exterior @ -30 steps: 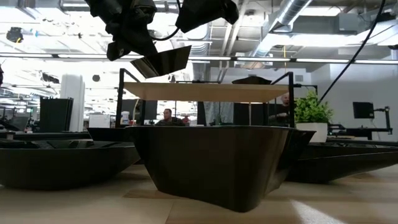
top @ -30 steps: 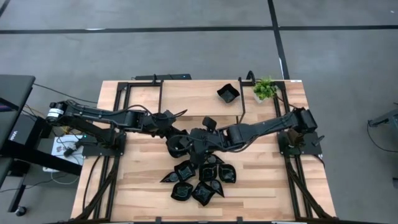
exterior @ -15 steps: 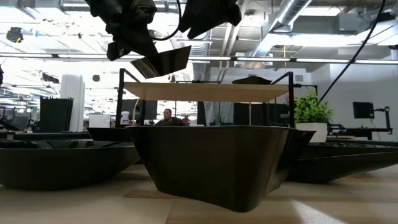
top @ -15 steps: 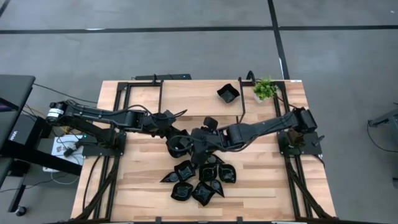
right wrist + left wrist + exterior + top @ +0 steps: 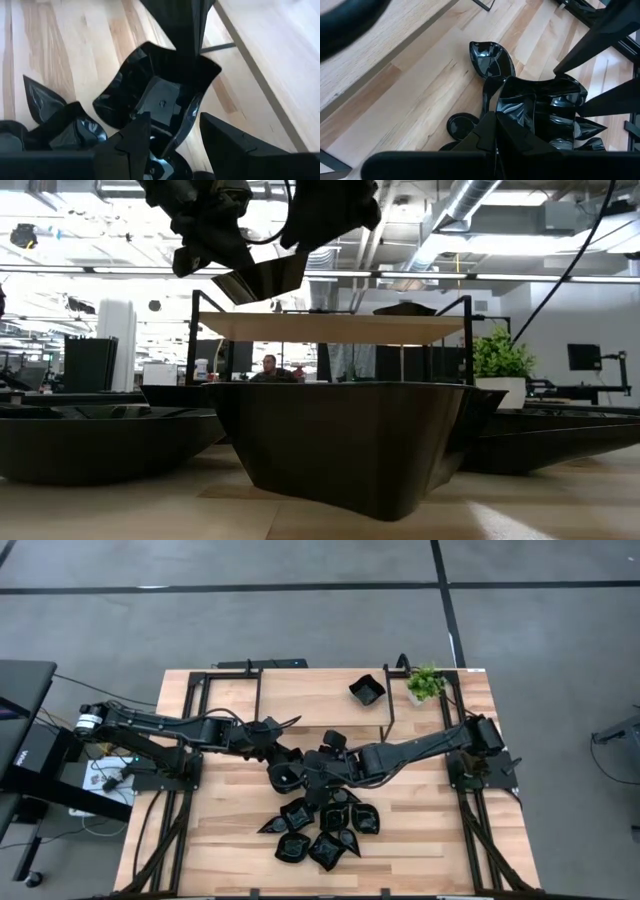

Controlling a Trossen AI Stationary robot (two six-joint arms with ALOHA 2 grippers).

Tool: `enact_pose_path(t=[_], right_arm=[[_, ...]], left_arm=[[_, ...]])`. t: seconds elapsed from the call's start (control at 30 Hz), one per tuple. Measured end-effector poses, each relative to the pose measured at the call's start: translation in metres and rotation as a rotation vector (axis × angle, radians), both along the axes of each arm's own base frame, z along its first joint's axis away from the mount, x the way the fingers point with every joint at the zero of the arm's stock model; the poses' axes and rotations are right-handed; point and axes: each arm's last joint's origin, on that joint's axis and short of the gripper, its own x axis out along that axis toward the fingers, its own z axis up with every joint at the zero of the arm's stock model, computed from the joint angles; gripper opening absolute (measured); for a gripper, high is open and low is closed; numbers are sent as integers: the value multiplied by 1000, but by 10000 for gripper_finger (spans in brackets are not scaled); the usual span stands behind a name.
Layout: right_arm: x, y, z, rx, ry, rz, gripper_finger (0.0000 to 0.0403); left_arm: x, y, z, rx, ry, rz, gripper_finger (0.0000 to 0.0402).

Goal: Pick & Place Mini shaped plates
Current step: Stack the black distorted square plate on the black distorted square plate on the shelf

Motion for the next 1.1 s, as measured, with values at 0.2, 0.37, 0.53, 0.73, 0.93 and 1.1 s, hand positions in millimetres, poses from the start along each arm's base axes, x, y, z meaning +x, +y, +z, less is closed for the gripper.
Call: enact_pose_path(t=[0.2,0.37,0.53,0.73,0.93,1.1], right_arm=[[0,-2,2,-37,-14,-16,164],[1,-4,-1,-48,5,-16,158],[2,-9,-2,-50,12,-27,147],[1,-13,-3,-52,27,-35,132],[1,-13,-3,-52,26,-35,121],[1,-13,-3,-51,26,-35,118]], left_arm=[[0,0,0,0,-1,0,8],[0,0,0,-3,-1,2,11],[0,0,0,-3,-2,2,11],[1,0,1,-4,-10,2,8],[1,0,1,-5,-17,2,9],[2,0,3,-7,-36,2,8]])
